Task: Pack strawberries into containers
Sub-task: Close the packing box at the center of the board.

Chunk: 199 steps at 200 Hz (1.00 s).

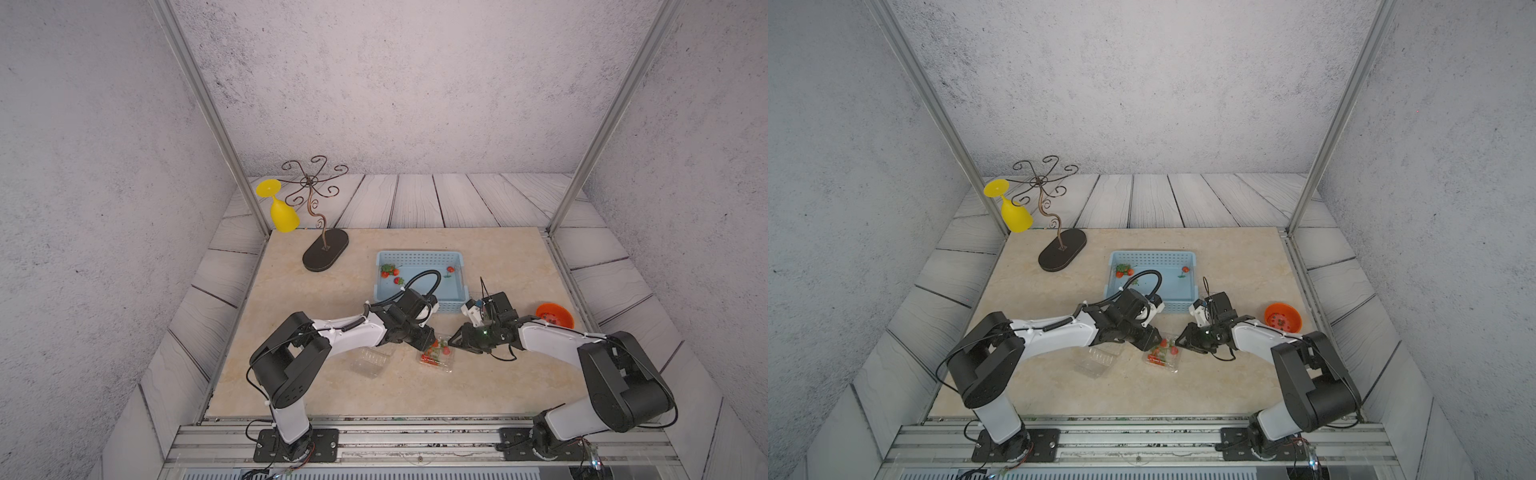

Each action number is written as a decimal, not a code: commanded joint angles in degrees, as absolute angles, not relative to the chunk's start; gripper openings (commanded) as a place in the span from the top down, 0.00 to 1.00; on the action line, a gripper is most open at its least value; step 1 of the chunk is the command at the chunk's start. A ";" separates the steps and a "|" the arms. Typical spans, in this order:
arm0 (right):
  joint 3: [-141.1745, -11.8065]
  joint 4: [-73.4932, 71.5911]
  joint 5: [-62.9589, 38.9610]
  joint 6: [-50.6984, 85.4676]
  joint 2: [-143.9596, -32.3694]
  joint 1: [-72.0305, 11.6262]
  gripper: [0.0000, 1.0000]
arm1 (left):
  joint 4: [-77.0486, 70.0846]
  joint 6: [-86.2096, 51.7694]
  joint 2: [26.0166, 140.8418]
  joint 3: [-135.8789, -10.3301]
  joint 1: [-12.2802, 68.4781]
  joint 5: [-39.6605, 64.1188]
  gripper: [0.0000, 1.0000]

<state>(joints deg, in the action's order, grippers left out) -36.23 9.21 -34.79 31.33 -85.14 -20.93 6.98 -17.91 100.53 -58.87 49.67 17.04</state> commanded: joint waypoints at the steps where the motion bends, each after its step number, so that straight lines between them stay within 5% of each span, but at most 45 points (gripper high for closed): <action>1: -35.83 11.92 -33.00 30.93 -84.00 -20.92 0.73 | 7.82 -16.42 99.19 -59.34 49.75 15.66 0.64; 59: -37.33 14.56 -31.42 30.41 -81.57 -20.92 0.53 | 10.01 -14.23 95.40 -61.07 48.28 14.94 0.63; 143: -44.27 26.98 -28.13 22.84 -73.67 -21.58 0.49 | 10.41 -14.16 89.91 -58.54 42.98 14.86 0.62; 199: -55.53 36.15 -20.69 17.61 -77.99 -43.33 0.51 | 10.83 -20.96 78.28 -56.42 24.93 18.75 0.63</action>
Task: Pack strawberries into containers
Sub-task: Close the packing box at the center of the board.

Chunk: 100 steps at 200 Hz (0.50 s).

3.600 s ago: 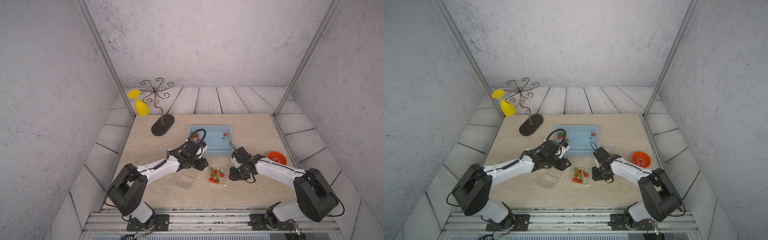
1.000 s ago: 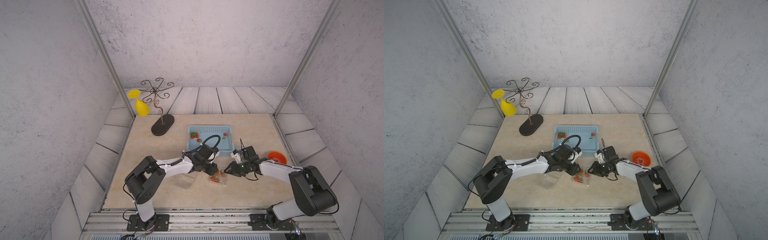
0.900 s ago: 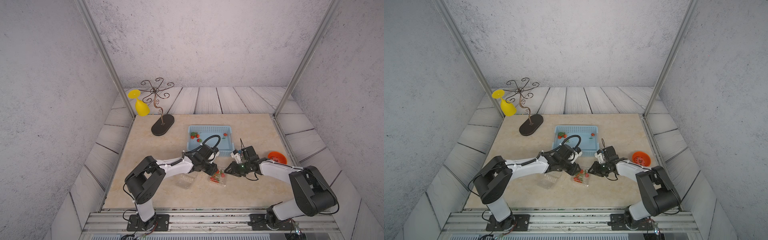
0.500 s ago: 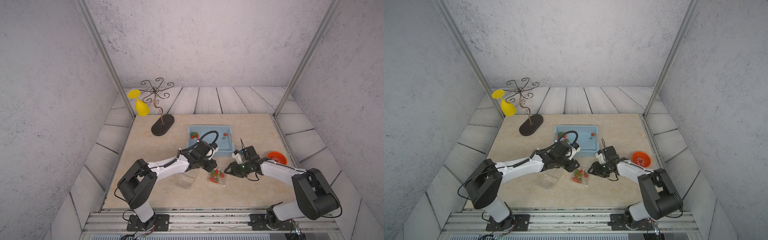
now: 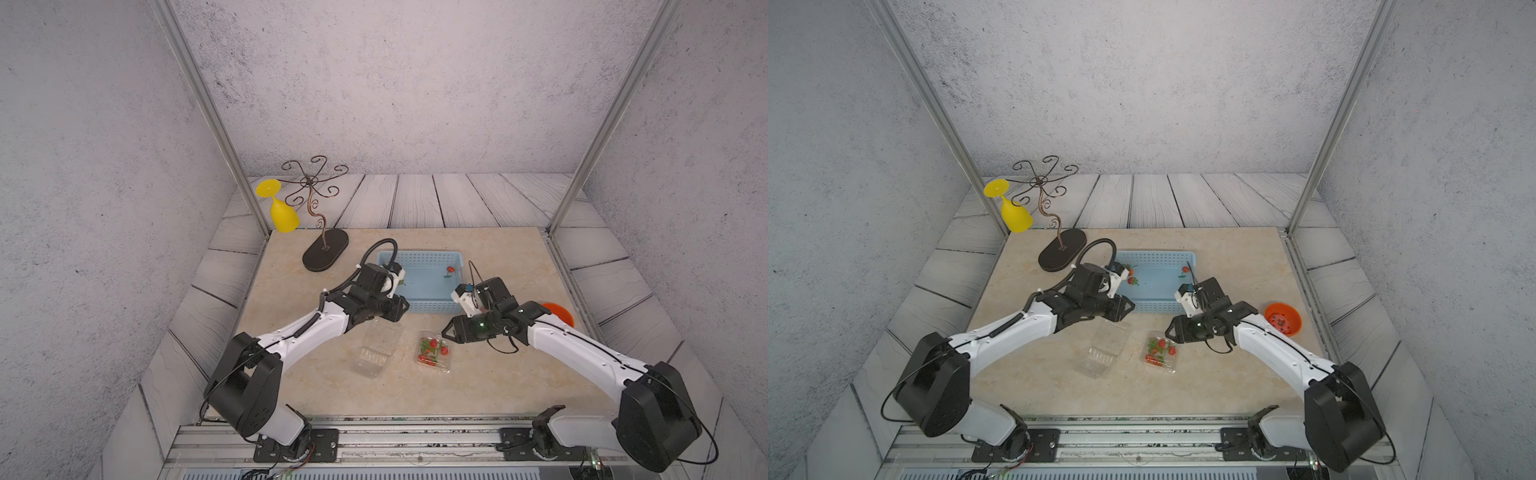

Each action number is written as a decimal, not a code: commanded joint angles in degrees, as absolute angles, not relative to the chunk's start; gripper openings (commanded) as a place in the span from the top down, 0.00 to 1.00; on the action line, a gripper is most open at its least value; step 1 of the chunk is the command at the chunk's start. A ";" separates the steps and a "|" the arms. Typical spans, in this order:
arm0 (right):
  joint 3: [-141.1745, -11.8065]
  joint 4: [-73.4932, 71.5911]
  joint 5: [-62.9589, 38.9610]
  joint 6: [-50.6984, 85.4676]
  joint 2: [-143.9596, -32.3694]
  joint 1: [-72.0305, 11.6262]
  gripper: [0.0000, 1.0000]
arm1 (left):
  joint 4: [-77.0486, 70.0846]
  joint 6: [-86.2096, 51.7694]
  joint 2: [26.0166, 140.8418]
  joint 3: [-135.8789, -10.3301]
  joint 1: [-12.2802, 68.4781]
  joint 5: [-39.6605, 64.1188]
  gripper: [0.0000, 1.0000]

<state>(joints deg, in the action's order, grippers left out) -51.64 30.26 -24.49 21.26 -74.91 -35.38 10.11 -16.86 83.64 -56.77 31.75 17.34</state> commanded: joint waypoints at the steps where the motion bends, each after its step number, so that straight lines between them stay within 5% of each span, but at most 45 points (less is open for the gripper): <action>1: -55.62 36.09 -20.76 17.55 -78.20 -43.64 0.51 | 11.13 -21.07 78.03 -56.51 24.51 18.83 0.63; 57: -64.66 37.72 -18.67 15.74 -92.59 -53.70 0.51 | 17.98 -22.87 70.41 -52.72 7.53 23.04 0.63; 100: -72.15 39.42 -14.32 18.65 -99.08 -54.23 0.50 | 14.32 -25.40 71.39 -49.48 5.46 24.75 0.63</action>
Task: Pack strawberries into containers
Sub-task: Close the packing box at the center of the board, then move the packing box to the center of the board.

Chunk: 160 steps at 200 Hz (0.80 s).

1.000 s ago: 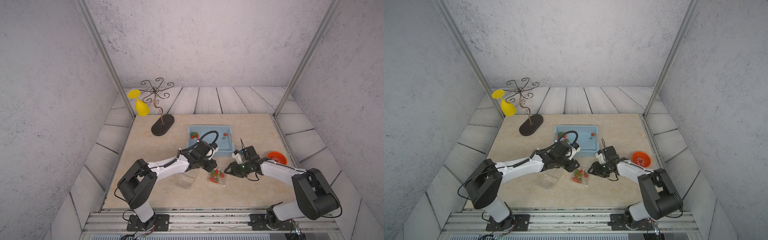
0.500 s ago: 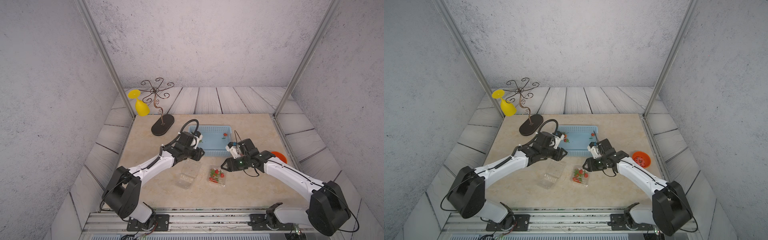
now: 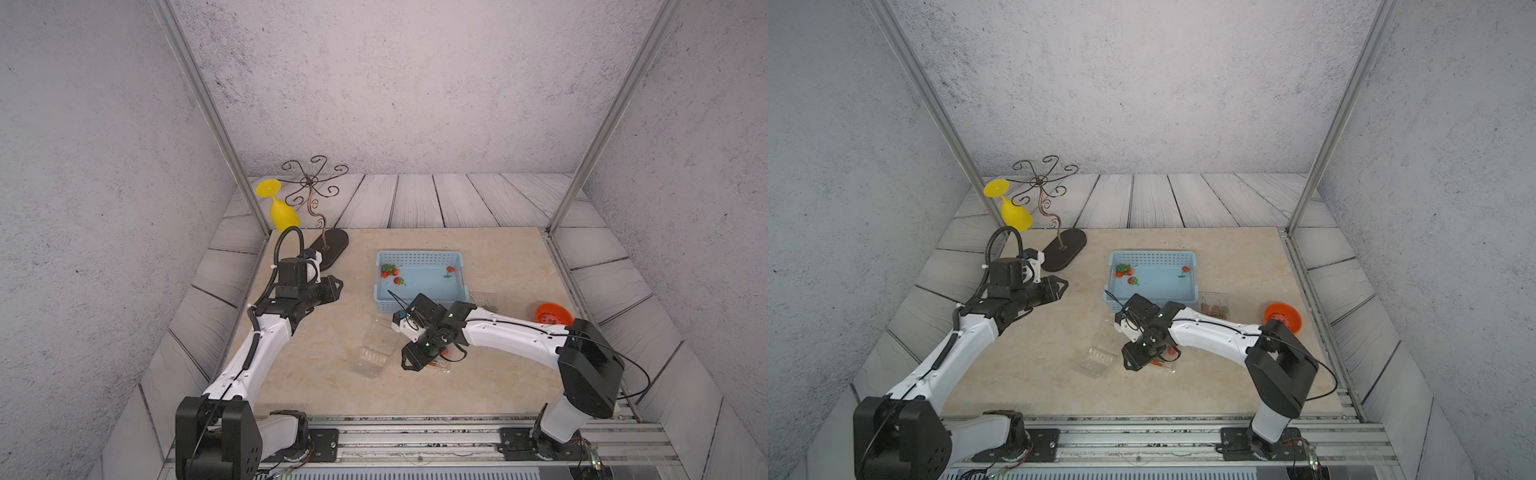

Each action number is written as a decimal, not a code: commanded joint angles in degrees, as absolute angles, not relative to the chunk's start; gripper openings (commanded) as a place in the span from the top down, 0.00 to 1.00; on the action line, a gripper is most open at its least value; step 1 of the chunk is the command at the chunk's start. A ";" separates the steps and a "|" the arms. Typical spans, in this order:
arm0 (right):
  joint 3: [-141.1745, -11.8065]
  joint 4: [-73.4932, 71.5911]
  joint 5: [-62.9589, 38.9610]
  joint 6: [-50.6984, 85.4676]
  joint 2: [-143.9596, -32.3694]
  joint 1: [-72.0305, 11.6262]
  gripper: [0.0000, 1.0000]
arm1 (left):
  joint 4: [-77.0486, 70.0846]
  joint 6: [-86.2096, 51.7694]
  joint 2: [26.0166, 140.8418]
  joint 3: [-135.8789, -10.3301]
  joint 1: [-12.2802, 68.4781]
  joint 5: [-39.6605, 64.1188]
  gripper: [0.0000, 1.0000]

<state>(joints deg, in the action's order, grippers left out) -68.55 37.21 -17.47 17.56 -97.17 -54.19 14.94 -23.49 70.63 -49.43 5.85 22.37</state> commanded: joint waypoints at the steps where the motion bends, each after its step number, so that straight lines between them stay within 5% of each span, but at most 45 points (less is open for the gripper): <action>1: -72.24 39.36 -14.37 18.73 -99.20 -54.23 0.50 | 14.33 -25.40 71.46 -49.52 5.45 24.77 0.63; 70: -70.25 36.78 -13.36 24.31 -103.99 -52.46 0.49 | 12.02 -25.76 74.26 -49.56 4.44 30.32 0.63; 160: -59.53 38.17 -8.97 24.38 -94.73 -40.13 0.49 | 13.52 -24.18 73.49 -49.90 4.45 30.09 0.63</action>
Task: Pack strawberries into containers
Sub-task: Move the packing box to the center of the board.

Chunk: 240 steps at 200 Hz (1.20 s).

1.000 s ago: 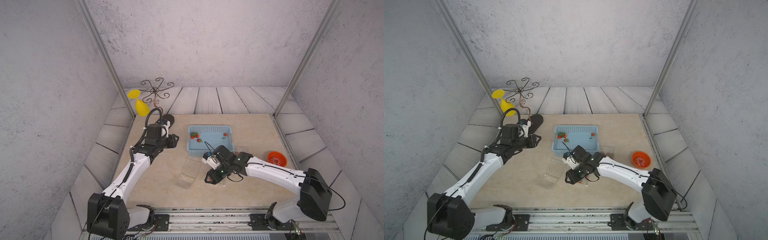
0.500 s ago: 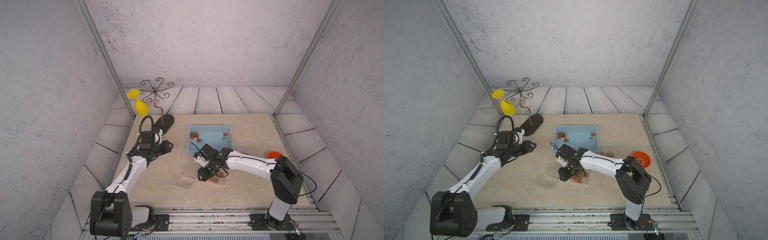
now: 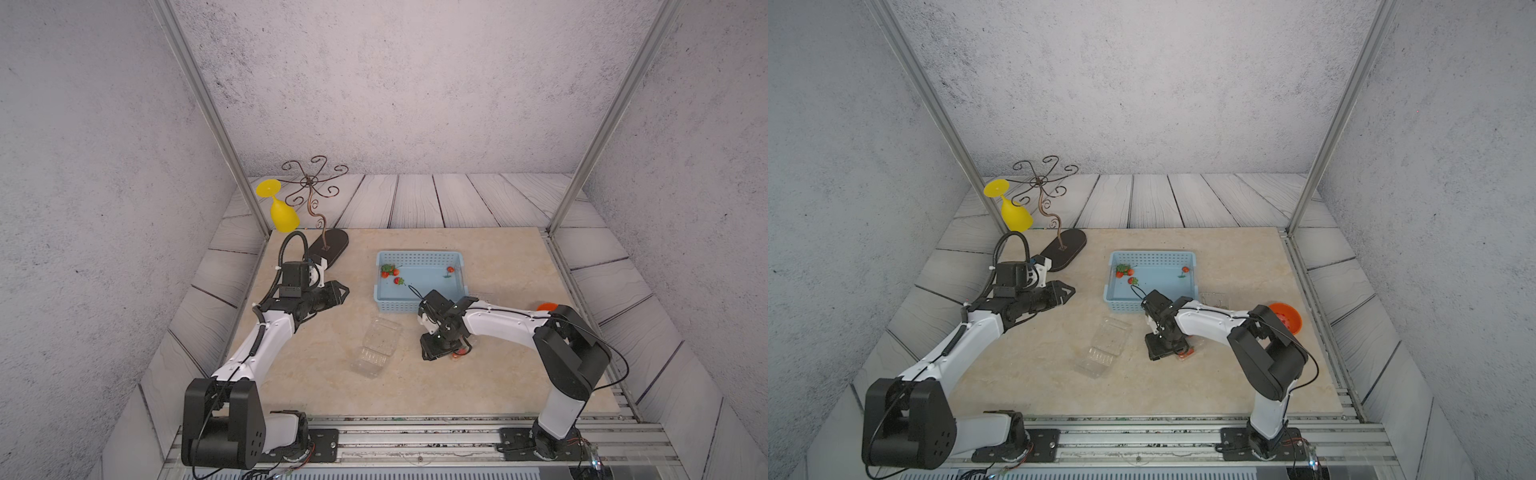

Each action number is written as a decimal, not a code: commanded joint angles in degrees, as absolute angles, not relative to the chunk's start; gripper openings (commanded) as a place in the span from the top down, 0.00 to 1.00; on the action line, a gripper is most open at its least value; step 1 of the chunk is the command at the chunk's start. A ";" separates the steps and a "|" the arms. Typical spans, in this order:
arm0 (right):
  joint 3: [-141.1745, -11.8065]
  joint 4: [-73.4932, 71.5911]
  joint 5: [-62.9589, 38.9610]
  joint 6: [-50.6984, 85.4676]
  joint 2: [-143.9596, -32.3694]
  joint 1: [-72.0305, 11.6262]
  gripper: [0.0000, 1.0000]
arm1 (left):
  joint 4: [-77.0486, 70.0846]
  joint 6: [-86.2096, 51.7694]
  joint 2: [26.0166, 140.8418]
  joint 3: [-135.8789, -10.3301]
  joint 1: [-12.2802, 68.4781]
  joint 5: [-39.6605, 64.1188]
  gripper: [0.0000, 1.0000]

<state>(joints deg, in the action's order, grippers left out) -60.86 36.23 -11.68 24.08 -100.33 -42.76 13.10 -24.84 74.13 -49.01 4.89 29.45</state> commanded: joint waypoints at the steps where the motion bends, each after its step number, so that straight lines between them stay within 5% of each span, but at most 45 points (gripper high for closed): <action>1: -59.53 38.17 -8.97 24.38 -94.73 -40.13 0.49 | 13.57 -24.13 73.53 -49.90 4.42 30.09 0.63; 79: -68.30 46.64 -4.56 18.87 -82.70 -37.85 0.49 | 20.76 -15.63 74.23 -59.08 6.29 25.69 0.63; 127: -84.49 39.99 -11.04 15.99 -99.34 -30.83 0.49 | 24.04 -7.32 77.92 -67.08 8.71 24.77 0.63; 240: -126.25 30.46 -29.76 23.77 -142.43 -26.26 0.48 | 14.77 -7.80 81.36 -61.70 8.46 33.31 0.62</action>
<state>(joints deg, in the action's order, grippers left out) -121.49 31.59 -25.91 20.99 -137.40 -26.44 16.84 -8.54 80.93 -62.19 8.49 31.22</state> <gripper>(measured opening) 0.523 0.376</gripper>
